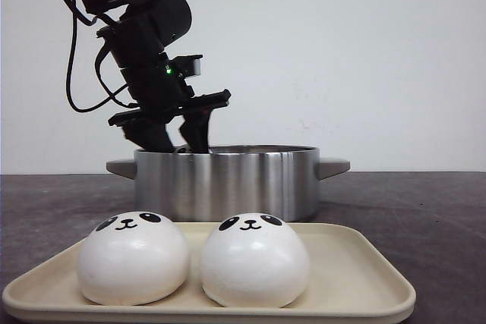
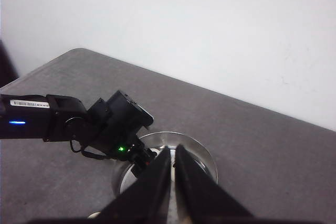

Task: Steam buns
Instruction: 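Carry the bun with the left gripper into the pot and release, then raise the open left gripper away from the pot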

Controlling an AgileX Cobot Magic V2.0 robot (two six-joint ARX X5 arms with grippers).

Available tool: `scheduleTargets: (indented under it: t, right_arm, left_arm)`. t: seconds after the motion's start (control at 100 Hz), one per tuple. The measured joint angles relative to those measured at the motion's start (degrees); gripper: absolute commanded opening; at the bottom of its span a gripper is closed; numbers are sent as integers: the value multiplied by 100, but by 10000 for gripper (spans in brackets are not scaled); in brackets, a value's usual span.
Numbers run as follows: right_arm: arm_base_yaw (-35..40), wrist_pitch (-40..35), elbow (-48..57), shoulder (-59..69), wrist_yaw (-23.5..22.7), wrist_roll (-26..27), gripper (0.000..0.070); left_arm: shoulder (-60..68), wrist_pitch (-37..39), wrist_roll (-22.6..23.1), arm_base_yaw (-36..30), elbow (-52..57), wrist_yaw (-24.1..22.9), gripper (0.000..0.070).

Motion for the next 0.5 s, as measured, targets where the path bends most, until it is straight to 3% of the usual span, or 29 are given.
scheduleTargets:
  t: [0.1, 0.21, 0.3, 0.5]
  right_arm:
    - [0, -4, 0, 2, 0, 0, 6]
    - [0, -61, 0, 0, 0, 2, 6]
    - [0, -234, 0, 7, 2, 26, 6]
    - [-94, -1075, 0, 273, 2, 254, 6]
  left_arm:
    - [0, 28, -55, -4, 28, 48, 692]
    - [0, -42, -59, -13, 98, 63, 689]
    - [0, -529, -63, 2, 361, 55, 673]
    - [-426, -1123, -85, -26, 833, 103, 631]
